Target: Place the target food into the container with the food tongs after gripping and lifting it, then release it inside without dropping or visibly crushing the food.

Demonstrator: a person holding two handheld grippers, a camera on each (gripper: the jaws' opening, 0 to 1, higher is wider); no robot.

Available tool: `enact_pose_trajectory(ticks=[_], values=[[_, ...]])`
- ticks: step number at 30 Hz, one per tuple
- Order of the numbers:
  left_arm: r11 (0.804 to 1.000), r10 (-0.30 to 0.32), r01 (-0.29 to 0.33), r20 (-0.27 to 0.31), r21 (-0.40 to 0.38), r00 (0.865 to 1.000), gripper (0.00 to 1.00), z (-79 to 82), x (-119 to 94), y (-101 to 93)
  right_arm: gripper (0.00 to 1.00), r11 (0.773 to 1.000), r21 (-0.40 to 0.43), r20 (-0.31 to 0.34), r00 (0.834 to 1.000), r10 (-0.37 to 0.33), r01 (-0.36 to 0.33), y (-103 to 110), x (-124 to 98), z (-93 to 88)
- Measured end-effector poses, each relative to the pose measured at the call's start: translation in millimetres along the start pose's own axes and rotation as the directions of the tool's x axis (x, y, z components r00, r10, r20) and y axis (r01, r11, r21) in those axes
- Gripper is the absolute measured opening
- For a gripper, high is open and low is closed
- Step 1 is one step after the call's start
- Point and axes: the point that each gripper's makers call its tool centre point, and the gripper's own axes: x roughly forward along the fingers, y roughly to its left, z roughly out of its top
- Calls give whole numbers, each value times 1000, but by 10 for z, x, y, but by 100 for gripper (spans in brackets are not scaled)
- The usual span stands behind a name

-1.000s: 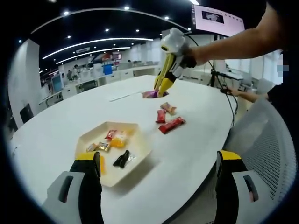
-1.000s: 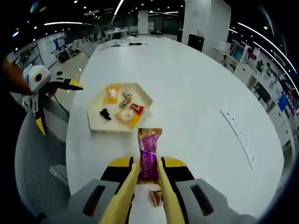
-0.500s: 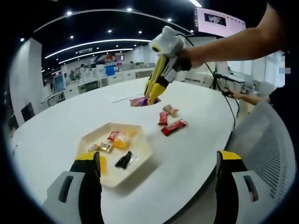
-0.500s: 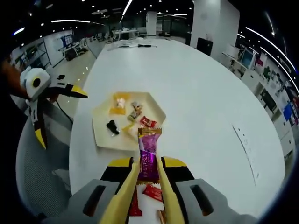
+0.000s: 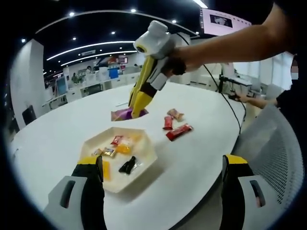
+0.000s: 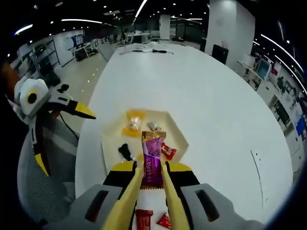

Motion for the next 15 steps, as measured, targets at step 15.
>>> enact_pose_trajectory(ticks=[15], values=[[1000, 5, -5, 7, -6, 1000, 99, 12, -5, 16, 22, 1000, -23, 20, 1000, 21, -20, 179, 224, 264]])
